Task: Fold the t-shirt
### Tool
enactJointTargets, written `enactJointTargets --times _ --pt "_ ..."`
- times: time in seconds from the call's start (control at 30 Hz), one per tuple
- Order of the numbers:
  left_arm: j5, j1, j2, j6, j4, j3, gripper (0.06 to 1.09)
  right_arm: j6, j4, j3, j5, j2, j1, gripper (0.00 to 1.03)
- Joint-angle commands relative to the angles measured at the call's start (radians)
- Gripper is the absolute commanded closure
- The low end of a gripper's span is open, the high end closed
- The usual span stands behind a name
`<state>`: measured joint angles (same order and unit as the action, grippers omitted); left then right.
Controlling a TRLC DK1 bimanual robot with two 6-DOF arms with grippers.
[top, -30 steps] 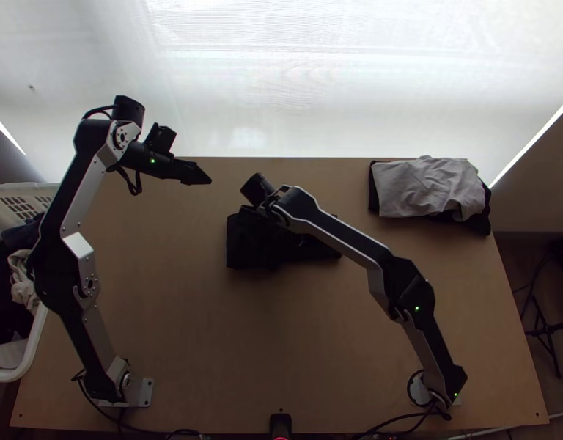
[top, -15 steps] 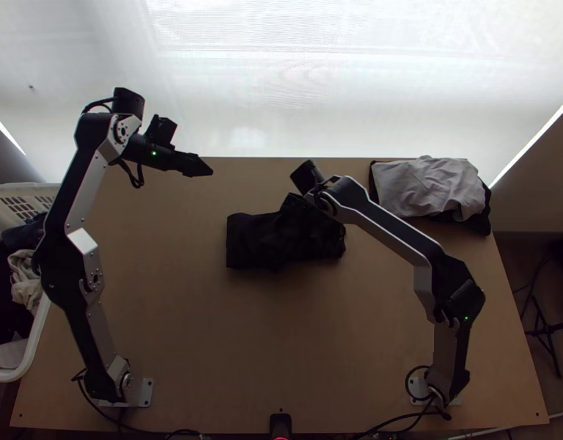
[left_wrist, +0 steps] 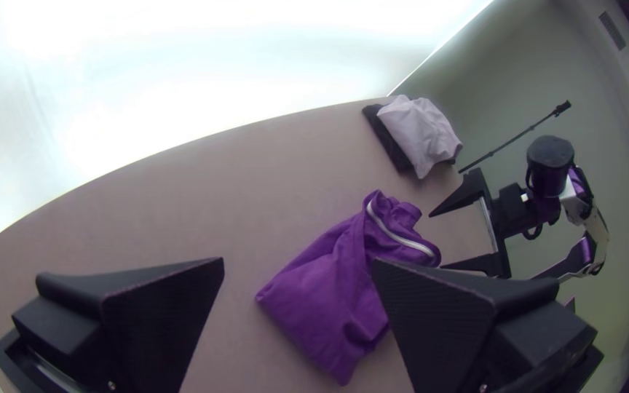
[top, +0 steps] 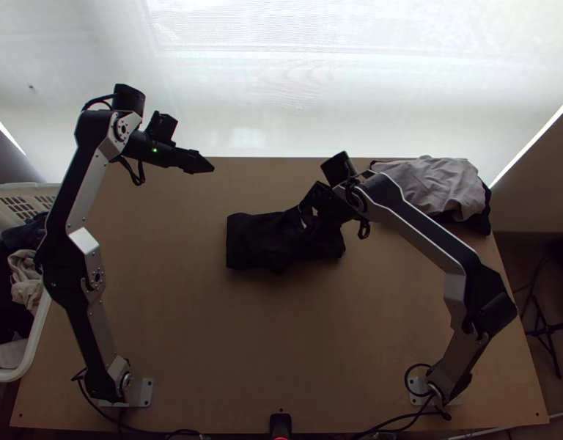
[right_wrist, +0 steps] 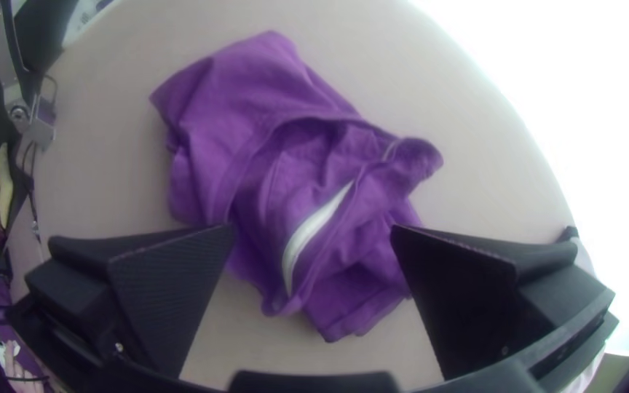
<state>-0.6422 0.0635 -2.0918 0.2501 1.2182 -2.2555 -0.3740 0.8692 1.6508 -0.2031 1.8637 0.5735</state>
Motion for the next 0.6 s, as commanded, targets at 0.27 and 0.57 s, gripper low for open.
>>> enactJointTargets --times 0.27,0.57 --pt "0.013 0.013 0.003 0.0 0.009 -0.009 0.1 0.468 0.206 0.546 -0.05 0.348 -0.083 0.05" --pt "0.076 0.044 -0.02 0.003 0.007 -0.041 0.1 0.564 0.277 0.53 -0.211 0.422 -0.153 0.05"
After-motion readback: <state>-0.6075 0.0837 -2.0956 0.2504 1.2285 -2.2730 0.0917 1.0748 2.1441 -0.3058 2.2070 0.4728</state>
